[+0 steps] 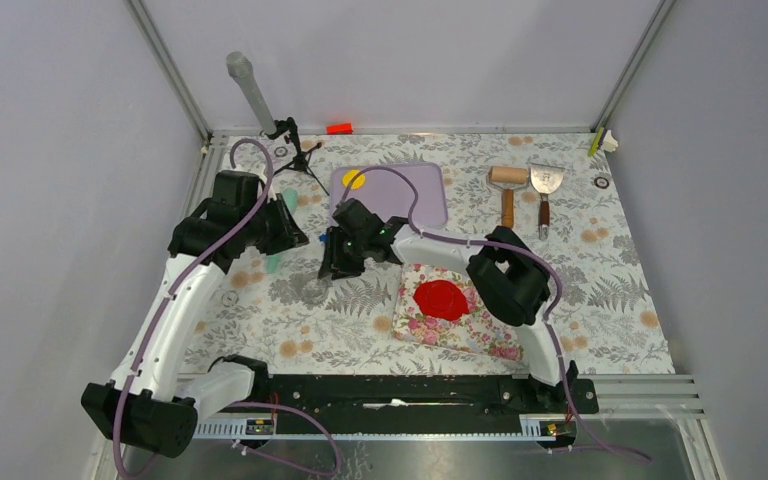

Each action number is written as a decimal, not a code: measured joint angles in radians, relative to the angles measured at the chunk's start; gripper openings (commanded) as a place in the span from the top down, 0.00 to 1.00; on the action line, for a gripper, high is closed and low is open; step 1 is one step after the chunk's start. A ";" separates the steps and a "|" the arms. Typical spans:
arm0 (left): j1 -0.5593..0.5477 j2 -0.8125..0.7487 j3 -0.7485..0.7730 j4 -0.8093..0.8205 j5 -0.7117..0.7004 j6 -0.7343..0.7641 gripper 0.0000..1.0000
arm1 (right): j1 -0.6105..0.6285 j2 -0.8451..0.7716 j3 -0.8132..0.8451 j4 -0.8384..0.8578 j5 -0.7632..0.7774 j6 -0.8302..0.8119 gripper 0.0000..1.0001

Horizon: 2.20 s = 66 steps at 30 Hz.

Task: Roll out the dumpling wrappers from the dough
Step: Place the dumpling mold at the center of the board, then remove the dumpling wrapper from the work surface.

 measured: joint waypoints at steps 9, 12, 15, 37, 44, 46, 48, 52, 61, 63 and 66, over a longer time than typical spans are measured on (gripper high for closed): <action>-0.004 -0.021 0.001 0.002 -0.058 0.000 0.83 | -0.001 -0.025 0.001 -0.039 0.011 -0.047 0.31; -0.053 0.000 0.000 0.011 -0.078 0.003 0.84 | -0.066 -0.183 -0.166 -0.044 0.040 -0.061 0.34; -0.166 0.061 -0.016 0.059 -0.062 0.008 0.83 | -0.199 -0.426 -0.388 -0.046 0.073 -0.069 0.35; -0.544 0.549 -0.098 0.344 -0.042 0.030 0.38 | -0.425 -0.976 -0.998 -0.132 0.081 0.030 0.95; -0.575 0.625 -0.093 0.364 -0.077 0.051 0.44 | -0.425 -0.951 -1.013 -0.046 0.040 0.058 1.00; -0.575 0.652 -0.091 0.382 -0.087 0.052 0.46 | -0.426 -0.940 -1.013 -0.033 0.033 0.060 1.00; -0.575 0.670 -0.091 0.392 -0.095 0.050 0.47 | -0.426 -0.935 -1.014 -0.020 0.022 0.063 1.00; -0.575 0.682 -0.091 0.409 -0.102 0.040 0.49 | -0.426 -0.927 -1.018 0.002 0.005 0.067 1.00; -0.575 0.711 -0.056 0.404 -0.124 0.037 0.51 | -0.426 -0.926 -1.065 0.013 -0.013 0.075 1.00; -0.575 0.712 -0.053 0.400 -0.124 0.040 0.52 | -0.426 -0.926 -1.073 0.012 -0.021 0.075 1.00; -0.575 0.718 -0.045 0.394 -0.124 0.051 0.52 | -0.426 -0.926 -1.073 0.013 -0.035 0.072 1.00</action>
